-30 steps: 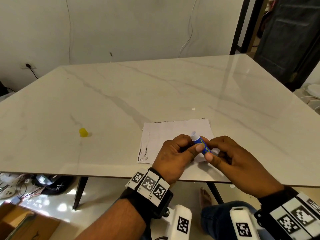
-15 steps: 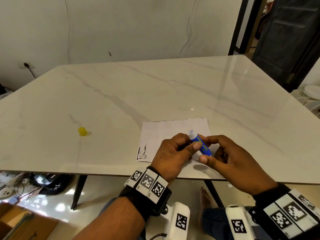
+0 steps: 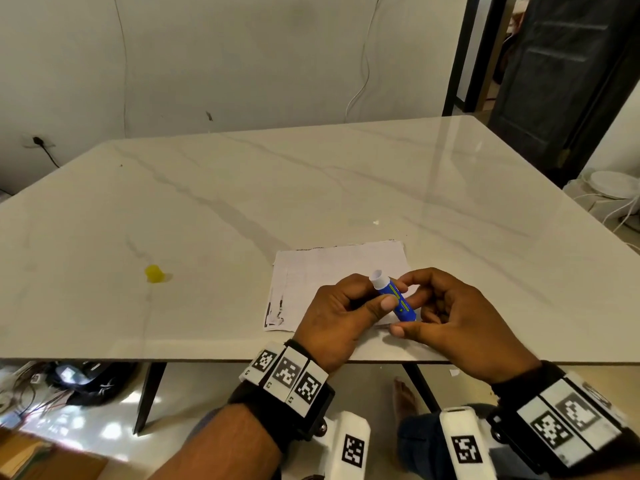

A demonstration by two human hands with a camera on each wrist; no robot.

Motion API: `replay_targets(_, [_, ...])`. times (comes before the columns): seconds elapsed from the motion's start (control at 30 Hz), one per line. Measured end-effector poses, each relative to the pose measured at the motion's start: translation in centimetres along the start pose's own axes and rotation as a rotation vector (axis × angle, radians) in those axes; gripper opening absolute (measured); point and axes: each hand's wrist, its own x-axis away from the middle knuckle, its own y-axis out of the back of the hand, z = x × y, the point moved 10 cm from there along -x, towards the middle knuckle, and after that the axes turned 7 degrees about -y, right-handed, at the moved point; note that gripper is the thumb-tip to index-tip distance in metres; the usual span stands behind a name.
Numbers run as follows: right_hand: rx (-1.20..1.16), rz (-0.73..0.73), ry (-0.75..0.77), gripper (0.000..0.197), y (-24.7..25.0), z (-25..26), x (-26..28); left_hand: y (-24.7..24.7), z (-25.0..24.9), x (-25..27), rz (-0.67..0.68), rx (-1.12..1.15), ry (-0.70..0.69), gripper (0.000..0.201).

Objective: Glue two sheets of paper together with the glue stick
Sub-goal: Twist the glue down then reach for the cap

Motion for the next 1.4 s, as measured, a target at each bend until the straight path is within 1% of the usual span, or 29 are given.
replay_targets(0.07, [0.041,0.009,-0.001,0.056,-0.2,0.3,0.1,0.1,-0.1,0.0,-0.014,0.003,-0.004,0.027])
replay_targets(0.17, [0.089,0.084,-0.014,0.069,-0.7,0.4,0.3,0.3,0.1,0.2,-0.032,0.033,0.026,0.037])
replay_targets(0.23, [0.035,0.105,-0.008,0.072,-0.7,0.5,0.5,0.3,-0.1,0.2,-0.029,0.041,0.012,0.030])
replay_targets(0.3, [-0.006,0.066,0.015,0.072,-0.1,0.6,0.5,0.1,-0.3,0.0,-0.020,0.042,-0.011,0.028])
replay_targets(0.37, [-0.006,0.004,0.039,0.072,0.5,0.6,0.5,-0.1,-0.6,0.0,-0.016,0.053,-0.019,0.033])
replay_targets(0.47, [-0.002,-0.050,0.032,0.065,0.7,0.7,0.6,-0.3,-0.6,0.0,-0.013,0.058,-0.006,0.035])
replay_targets(0.53, [0.002,-0.056,0.016,0.059,0.6,0.6,0.6,-0.2,-0.4,0.0,-0.015,0.058,0.000,0.033])
replay_targets(0.63, [0.061,-0.007,-0.017,0.041,0.0,0.6,0.5,0.2,0.2,0.1,-0.062,0.146,0.033,0.030])
replay_targets(0.7, [0.066,0.037,-0.020,0.027,-0.3,0.8,0.6,-0.1,0.1,0.2,-0.070,0.228,0.057,0.035])
replay_targets(0.77, [0.019,0.051,-0.009,0.027,-0.3,0.9,0.6,-0.3,0.1,0.2,-0.052,0.222,0.058,0.036])
replay_targets(0.83, [-0.030,0.030,-0.006,0.027,0.1,0.8,0.6,-0.3,-0.2,0.2,-0.036,0.193,0.048,0.034])
replay_targets(0.9, [-0.044,-0.001,-0.001,0.031,0.5,0.5,0.7,-0.4,-0.4,0.2,-0.020,0.151,0.045,0.033])
replay_targets(1.03, [0.027,-0.100,0.007,0.037,0.9,0.1,0.8,-0.7,-0.7,0.2,-0.005,0.126,0.045,0.028])
replay_targets(1.1, [0.063,-0.128,0.005,0.038,0.9,-0.1,0.7,-0.5,-0.7,0.2,-0.012,0.115,0.037,0.032])
replay_targets(1.2, [0.077,-0.045,0.002,0.043,0.1,0.2,0.7,-0.2,-0.3,0.3,-0.038,0.160,0.052,0.031])
replay_targets(1.3, [0.056,0.044,0.002,0.036,-0.4,1.1,0.9,0.1,0.1,0.3,-0.083,0.221,0.078,0.033])
replay_targets(1.4, [0.045,0.039,0.005,0.030,-0.2,1.1,0.8,0.0,0.0,0.3,-0.077,0.210,0.063,0.025])
